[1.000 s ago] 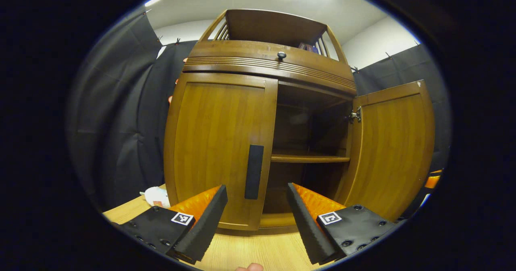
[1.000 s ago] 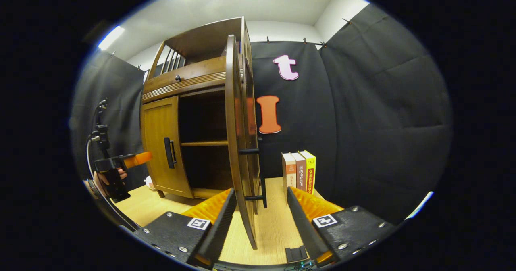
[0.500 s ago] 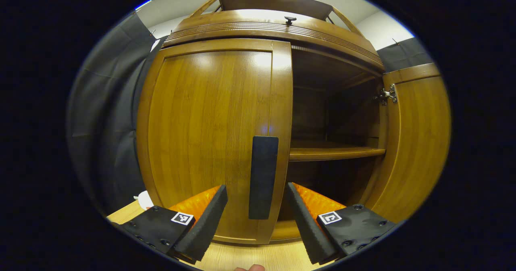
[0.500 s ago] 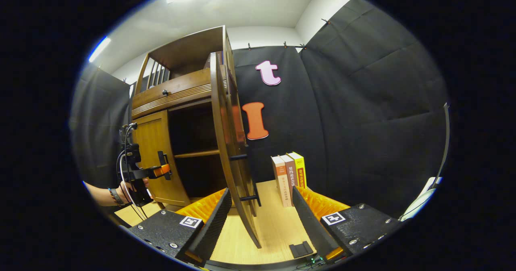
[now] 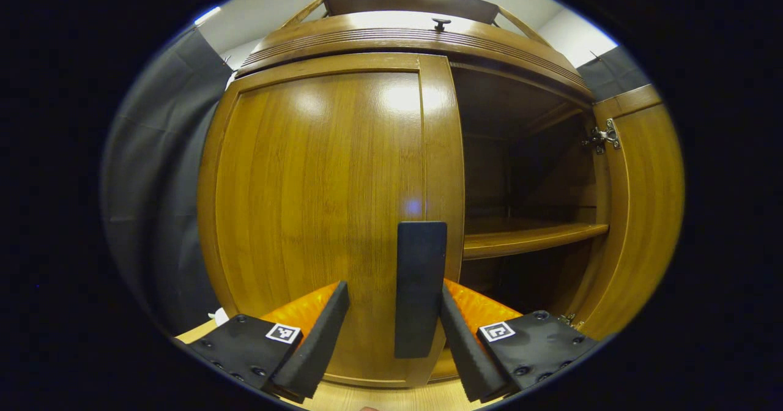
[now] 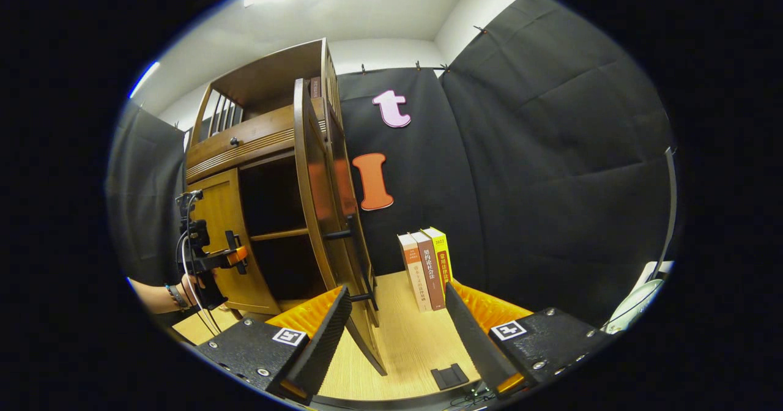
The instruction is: Open the right door of the double-door shoe cabinet with the right hand, and open the left door with the left hand.
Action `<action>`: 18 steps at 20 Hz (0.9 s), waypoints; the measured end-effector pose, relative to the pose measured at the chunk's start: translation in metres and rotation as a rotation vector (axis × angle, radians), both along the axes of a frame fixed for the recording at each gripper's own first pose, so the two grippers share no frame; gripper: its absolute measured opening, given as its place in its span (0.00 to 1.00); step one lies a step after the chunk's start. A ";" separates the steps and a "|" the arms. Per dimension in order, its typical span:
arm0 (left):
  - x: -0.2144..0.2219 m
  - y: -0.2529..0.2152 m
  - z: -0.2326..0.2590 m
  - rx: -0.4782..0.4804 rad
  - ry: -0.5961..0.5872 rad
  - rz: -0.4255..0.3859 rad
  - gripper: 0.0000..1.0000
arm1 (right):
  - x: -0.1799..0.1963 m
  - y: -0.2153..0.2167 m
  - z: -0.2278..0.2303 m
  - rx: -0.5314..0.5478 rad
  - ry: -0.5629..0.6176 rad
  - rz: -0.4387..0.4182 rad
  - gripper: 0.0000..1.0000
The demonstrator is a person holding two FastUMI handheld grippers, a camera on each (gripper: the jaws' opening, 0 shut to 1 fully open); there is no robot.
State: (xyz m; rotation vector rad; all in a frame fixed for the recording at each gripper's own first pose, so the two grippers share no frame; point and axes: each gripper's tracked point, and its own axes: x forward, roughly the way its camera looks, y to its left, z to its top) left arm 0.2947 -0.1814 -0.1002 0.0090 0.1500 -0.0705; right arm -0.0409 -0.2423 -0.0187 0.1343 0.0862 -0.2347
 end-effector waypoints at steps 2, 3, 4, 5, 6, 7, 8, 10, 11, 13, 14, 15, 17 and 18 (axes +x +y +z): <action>-0.001 -0.005 0.001 -0.001 -0.001 -0.016 0.79 | 0.001 -0.002 -0.001 -0.009 0.004 -0.006 1.00; 0.001 -0.010 0.000 0.003 0.004 -0.037 0.70 | 0.000 -0.002 0.000 -0.010 0.003 -0.007 1.00; 0.001 -0.014 -0.001 0.004 0.010 -0.056 0.61 | 0.001 -0.001 0.001 -0.010 0.001 -0.007 1.00; 0.000 -0.019 -0.001 0.001 0.008 -0.066 0.51 | 0.001 0.000 0.002 -0.008 -0.002 -0.006 1.00; 0.001 -0.018 -0.001 0.002 0.004 -0.058 0.42 | 0.001 0.000 0.002 -0.009 -0.002 -0.007 1.00; 0.001 -0.019 -0.002 0.005 0.003 -0.056 0.42 | 0.000 0.000 0.001 -0.012 -0.001 -0.010 1.00; 0.000 -0.017 -0.004 0.002 0.010 -0.057 0.43 | 0.000 0.000 0.000 -0.018 0.001 -0.010 1.00; -0.001 -0.018 -0.004 -0.014 0.019 -0.060 0.37 | -0.001 0.003 -0.001 -0.033 0.007 -0.006 1.00; -0.003 -0.018 -0.004 -0.010 0.029 -0.062 0.35 | -0.001 0.005 -0.002 -0.037 0.010 -0.005 1.00; -0.006 -0.017 -0.004 0.009 0.044 -0.066 0.29 | -0.005 0.011 -0.002 -0.042 0.011 0.002 1.00; -0.011 -0.016 -0.004 0.014 0.059 -0.067 0.31 | -0.003 0.013 -0.001 -0.045 0.009 0.005 1.00; -0.017 -0.014 -0.004 0.014 0.070 -0.063 0.32 | -0.004 0.016 -0.002 -0.047 0.012 0.010 1.00; -0.034 -0.009 0.002 0.012 0.070 -0.038 0.32 | -0.003 0.022 -0.003 -0.057 0.013 0.022 0.94; -0.046 -0.005 0.006 0.017 0.062 -0.027 0.30 | -0.004 0.024 0.001 -0.067 0.006 0.024 1.00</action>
